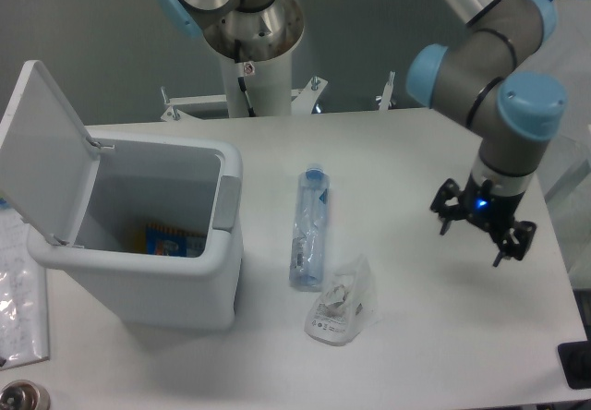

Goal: Place the trash in the trash can
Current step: 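Move the open gripper over the clear plastic wrapper, then lower the gripper and close it on the plastic wrapper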

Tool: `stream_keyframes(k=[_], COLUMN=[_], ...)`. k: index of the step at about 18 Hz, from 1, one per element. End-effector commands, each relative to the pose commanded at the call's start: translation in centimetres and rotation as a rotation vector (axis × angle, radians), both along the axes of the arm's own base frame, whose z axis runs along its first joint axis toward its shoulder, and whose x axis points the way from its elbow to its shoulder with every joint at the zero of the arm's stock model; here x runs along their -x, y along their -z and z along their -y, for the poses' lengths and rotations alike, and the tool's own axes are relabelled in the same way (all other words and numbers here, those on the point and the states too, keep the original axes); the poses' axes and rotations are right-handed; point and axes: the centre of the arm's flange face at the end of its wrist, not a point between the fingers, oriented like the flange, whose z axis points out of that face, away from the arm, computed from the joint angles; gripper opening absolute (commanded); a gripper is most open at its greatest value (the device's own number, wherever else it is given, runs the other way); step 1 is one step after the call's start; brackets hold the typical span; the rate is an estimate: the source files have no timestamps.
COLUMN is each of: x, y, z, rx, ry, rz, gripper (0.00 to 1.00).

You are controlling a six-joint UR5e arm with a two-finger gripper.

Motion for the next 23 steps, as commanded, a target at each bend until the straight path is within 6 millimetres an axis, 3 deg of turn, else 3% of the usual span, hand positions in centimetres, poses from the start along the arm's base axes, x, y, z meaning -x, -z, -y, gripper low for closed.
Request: stream_keyframes(k=[4, 7, 11, 17, 23], x=[-2.8, -4.5, -6.9, -8.8, -8.6], y=[1.9, 2.3, 4.7, 6.8, 8.6], z=[-1.5, -1.6, -1.9, -4.0, -4.1], rx=[0.018, 0.005, -0.023, -0.001, 0.044], ry=[0.010, 0.025, 0.045, 0.064, 0.065], rz=[0.044, 0.020, -0.033, -0.001, 0.000], gripper=[1.00, 1.00, 1.00, 1.00, 1.00])
